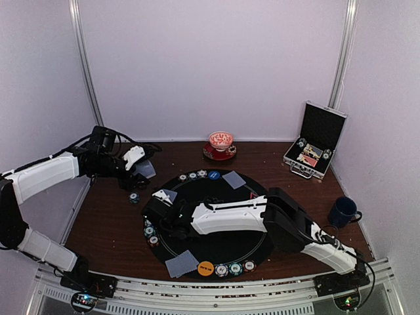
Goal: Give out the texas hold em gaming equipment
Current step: Adjust the poker card.
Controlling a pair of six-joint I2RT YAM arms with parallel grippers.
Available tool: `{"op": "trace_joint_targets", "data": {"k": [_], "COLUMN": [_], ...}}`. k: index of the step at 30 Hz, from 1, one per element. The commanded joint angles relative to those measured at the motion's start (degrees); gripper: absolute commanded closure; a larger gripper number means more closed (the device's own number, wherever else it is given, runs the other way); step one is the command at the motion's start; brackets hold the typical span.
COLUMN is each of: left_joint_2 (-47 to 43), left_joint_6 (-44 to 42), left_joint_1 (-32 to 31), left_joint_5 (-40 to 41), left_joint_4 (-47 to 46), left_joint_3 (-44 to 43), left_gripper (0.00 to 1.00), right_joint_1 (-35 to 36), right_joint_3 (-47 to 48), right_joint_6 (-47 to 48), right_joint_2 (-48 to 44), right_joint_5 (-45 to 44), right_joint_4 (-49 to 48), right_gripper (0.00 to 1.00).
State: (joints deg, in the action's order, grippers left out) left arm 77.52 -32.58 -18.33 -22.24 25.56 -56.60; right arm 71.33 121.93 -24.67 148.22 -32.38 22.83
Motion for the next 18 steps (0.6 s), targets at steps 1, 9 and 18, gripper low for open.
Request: {"op": "trace_joint_targets", "data": {"k": [1, 9, 18], "left_joint_2": [0.19, 0.09, 0.35], "left_joint_6": [0.59, 0.57, 0.55], "left_joint_1": [0.57, 0.62, 0.57], "left_joint_5": [-0.26, -0.43, -0.43], "left_joint_4": [-2.58, -2.61, -2.58], "left_joint_3": [-1.18, -1.20, -1.22], "left_gripper": [0.41, 0.41, 0.41], "right_joint_1": [-0.92, -1.81, -2.16], "right_joint_3": [1.37, 0.74, 0.04], "right_joint_6": [-2.33, -4.03, -4.26], "right_joint_2": [2.29, 1.92, 1.02], "right_joint_5": [-3.16, -4.22, -5.11], "right_joint_4": [4.88, 7.48, 8.40], "right_gripper": [0.07, 0.08, 0.08]}}
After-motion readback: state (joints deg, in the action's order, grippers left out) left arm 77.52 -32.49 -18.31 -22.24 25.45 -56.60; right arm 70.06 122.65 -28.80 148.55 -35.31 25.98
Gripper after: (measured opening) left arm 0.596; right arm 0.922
